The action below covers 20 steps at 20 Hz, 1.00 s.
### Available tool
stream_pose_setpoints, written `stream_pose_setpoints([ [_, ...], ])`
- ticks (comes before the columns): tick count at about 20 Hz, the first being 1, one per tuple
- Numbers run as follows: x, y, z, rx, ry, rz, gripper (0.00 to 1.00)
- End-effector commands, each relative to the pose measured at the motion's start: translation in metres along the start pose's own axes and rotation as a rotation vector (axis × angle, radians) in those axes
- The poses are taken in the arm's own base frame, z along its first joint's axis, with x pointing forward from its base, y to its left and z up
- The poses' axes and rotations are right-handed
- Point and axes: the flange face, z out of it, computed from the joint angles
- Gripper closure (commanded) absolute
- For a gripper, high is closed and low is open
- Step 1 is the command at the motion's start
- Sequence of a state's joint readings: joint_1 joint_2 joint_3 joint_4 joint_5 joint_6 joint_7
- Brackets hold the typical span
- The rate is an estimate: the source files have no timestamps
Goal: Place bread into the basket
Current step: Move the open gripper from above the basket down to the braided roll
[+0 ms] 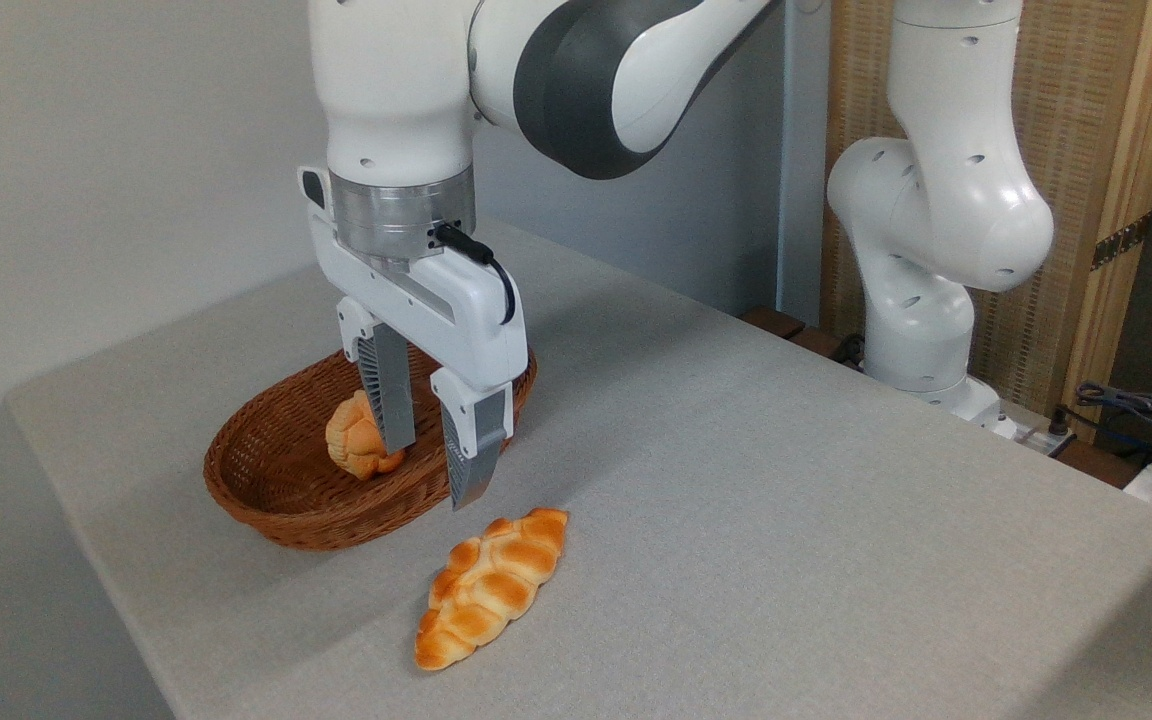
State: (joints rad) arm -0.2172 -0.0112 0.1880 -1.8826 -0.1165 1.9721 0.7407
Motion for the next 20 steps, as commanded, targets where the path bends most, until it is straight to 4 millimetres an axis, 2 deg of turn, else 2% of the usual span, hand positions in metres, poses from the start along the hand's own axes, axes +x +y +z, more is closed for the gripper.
stream_pose_setpoints([
  [1,-0.004,-0.001,-0.004,0.005,-0.016,0.0,0.0],
  [6,-0.005,-0.002,-0.004,0.004,-0.017,-0.009,0.0],
  [10,-0.016,-0.013,0.003,0.0,-0.024,-0.038,0.0],
  [13,-0.028,-0.019,0.016,-0.017,-0.036,-0.064,0.0],
  [15,-0.033,-0.018,0.034,-0.041,-0.061,-0.071,0.0],
  [20,-0.032,-0.026,0.064,-0.036,-0.08,-0.092,0.0],
])
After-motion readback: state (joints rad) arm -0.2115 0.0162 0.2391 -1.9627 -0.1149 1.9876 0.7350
